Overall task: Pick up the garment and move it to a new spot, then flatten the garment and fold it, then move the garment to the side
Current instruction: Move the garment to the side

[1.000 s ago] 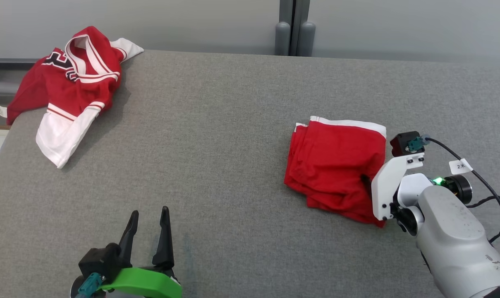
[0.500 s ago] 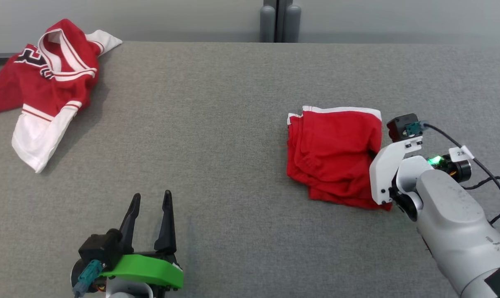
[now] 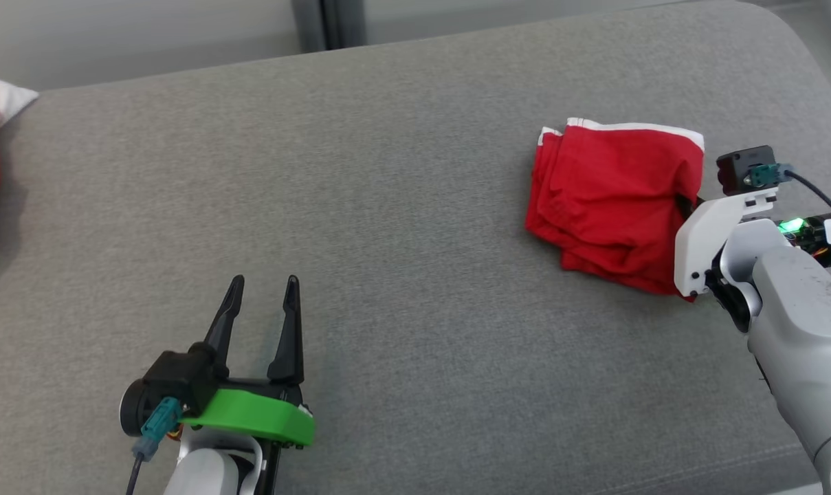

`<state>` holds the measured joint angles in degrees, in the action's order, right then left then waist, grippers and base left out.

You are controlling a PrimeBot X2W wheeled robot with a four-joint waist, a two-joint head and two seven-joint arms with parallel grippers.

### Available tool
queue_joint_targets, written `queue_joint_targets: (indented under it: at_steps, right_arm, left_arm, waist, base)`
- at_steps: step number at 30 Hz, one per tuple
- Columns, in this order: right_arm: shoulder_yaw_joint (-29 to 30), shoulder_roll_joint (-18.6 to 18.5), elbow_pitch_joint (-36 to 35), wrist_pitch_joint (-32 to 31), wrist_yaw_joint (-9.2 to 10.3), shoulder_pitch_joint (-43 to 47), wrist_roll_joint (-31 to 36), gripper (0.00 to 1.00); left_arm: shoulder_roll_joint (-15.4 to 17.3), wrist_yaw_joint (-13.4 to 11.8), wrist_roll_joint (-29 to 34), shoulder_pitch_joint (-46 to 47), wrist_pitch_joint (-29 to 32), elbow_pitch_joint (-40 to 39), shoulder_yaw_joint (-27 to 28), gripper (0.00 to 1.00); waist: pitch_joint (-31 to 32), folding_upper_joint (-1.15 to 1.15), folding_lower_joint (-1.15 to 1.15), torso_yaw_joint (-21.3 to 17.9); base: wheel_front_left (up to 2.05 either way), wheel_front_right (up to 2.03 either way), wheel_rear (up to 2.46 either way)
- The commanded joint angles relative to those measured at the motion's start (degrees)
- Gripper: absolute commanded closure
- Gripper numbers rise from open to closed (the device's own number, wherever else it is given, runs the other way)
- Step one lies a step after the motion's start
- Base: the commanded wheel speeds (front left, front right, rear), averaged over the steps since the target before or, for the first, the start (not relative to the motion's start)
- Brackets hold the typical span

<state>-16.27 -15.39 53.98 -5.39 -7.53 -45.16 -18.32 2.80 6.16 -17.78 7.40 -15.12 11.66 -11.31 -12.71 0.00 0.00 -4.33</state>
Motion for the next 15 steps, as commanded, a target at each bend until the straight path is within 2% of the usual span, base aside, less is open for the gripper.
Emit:
queue_joint_targets:
  at_steps: [1, 8, 15]
  right_arm:
    - [0.49, -0.33, 0.37, 0.77, 0.08, -0.7, -0.33, 1.0]
    - [2.45, 0.08, 1.96, 3.27, 0.08, -2.25, -1.02, 1.0]
    - [4.43, -2.41, 3.95, 4.38, 0.08, -6.04, -0.91, 1.0]
  left_arm:
    - [0.18, 0.41, 0.5, 1.4, -0.03, 0.2, -0.26, 0.0]
    - [0.41, 0.9, 2.07, 3.41, -0.03, 0.69, -1.02, 0.0]
    - [0.74, 1.28, 2.58, 4.81, -0.03, 0.18, -1.82, 0.0]
  waist:
    - [-3.98, 0.0, 0.0, -6.31]
    - [-6.33, 0.0, 0.0, -8.63]
    - [-8.58, 0.0, 0.0, -6.35]
  base:
    - [0.0, 0.0, 0.0]
    - [0.0, 0.0, 0.0]
    - [0.0, 0.0, 0.0]
